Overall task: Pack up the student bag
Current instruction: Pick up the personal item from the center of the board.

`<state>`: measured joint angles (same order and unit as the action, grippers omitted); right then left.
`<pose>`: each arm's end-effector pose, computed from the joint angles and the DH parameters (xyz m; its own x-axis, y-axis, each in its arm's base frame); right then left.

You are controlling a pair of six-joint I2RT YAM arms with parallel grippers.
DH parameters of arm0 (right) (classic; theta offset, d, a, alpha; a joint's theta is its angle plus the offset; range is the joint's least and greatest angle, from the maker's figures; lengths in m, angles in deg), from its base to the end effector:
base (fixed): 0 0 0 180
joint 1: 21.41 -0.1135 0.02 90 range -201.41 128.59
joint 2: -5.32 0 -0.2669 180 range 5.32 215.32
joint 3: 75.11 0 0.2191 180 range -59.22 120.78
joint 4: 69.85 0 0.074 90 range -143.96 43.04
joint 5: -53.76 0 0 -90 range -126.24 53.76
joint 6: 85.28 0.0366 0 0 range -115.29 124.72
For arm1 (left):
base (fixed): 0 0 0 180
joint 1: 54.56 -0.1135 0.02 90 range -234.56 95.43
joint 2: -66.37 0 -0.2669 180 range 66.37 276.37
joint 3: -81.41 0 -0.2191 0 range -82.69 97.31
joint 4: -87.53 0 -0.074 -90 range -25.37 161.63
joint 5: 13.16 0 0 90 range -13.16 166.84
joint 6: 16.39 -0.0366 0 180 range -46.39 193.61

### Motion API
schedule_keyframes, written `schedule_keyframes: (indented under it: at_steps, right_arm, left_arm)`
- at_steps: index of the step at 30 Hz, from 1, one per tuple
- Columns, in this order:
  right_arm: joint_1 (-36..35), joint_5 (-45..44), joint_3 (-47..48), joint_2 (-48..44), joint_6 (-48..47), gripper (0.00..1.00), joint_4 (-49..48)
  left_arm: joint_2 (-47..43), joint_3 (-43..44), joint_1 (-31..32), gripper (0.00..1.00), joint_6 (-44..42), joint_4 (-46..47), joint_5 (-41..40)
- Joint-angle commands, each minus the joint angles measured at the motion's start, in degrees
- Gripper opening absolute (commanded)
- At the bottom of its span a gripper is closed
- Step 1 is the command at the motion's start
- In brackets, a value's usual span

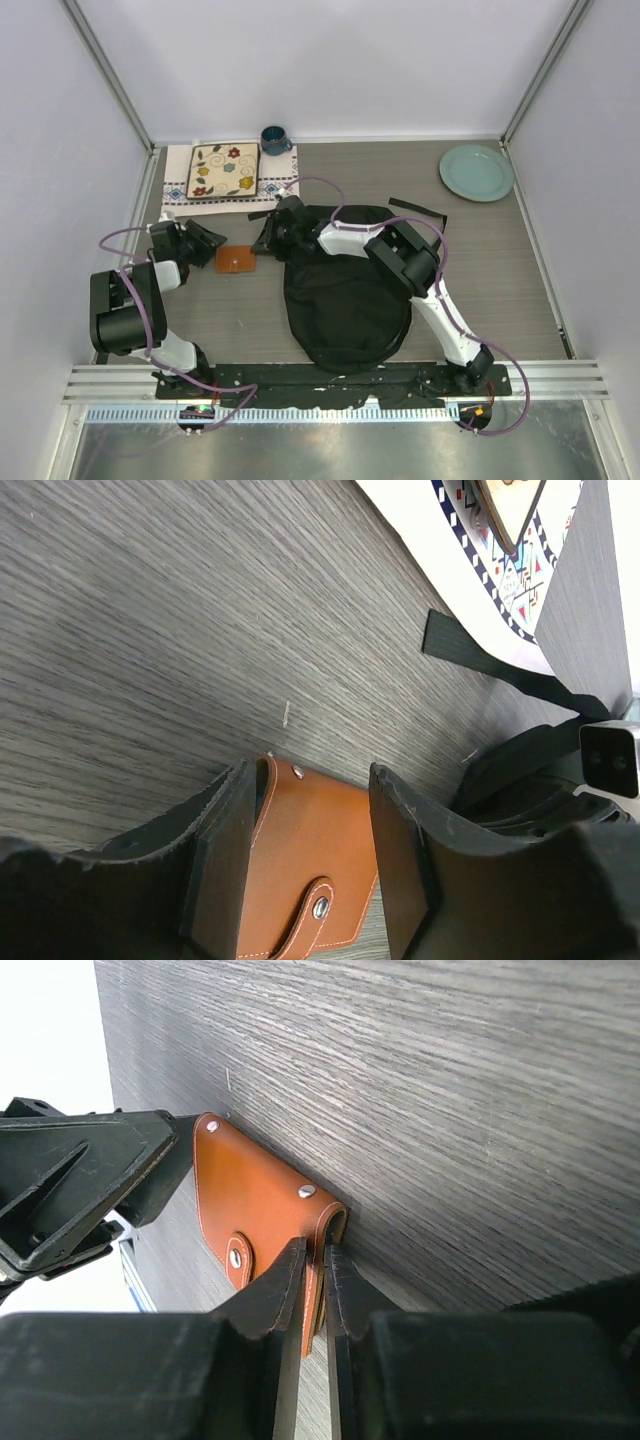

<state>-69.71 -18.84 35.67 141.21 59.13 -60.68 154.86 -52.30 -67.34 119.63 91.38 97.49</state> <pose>0.3245 0.3806 0.1449 -0.9311 0.1214 -0.3439 -0.2056 0.6040 0.7700 0.2566 0.0450 0.1660 -0.4653 -0.7960 -0.3871 -0.3919 0.5774 -0.7163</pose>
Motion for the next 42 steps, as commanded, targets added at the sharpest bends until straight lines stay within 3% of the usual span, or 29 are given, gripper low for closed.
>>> schedule_keyframes:
  at_steps: [1,7,10,16,19,21,22,28,34,42]
  right_arm:
    - [-1.28,1.93,-0.76,-3.44,1.75,0.17,-6.02]
    - [-1.28,3.42,-3.92,-4.94,2.72,0.31,-10.77]
    - [-1.37,4.03,-4.1,-5.03,2.72,0.31,-11.73]
    - [-1.54,4.12,-3.49,-4.32,2.98,0.03,-11.38]
    - [-1.54,3.51,-3.57,-4.94,2.19,0.01,-10.6]
    - [-1.63,2.2,-3.92,-5.9,1.23,0.01,-8.85]
    - [-1.63,0.28,-4.71,-7.65,0.61,0.01,-8.75]
    - [-1.45,-2.99,-9.54,-14.85,-2.91,0.0,-7.08]
    - [-1.45,-3.08,-14.9,-19.61,-3.53,0.0,-8.39]
    - [-1.37,-4.74,-19.3,-26.19,-3.96,0.0,-8.83]
  left_arm:
    - [-0.6,-2.27,1.26,0.51,0.47,-6.74,4.49]
    - [-1.04,-2.62,1.26,0.45,0.56,-6.83,4.14]
    - [-0.86,-2.79,1.26,0.44,0.83,-6.65,4.14]
    - [-0.95,-2.71,1.52,0.42,1.09,-6.48,4.4]
    - [-1.12,-2.53,1.53,0.42,0.74,-7.09,4.14]
    - [-2.09,-2.27,1.53,0.49,0.13,-8.49,3.88]
    - [-2.79,-1.75,1.53,0.6,-0.23,-9.28,3.44]
    - [-12.17,1.24,1.61,0.78,-3.3,-19.03,-0.16]
    - [-22.65,4.49,1.44,0.89,-4.44,-27.03,-2.45]
    - [-33.54,8.02,1.26,0.95,-6.38,-37.23,-4.47]
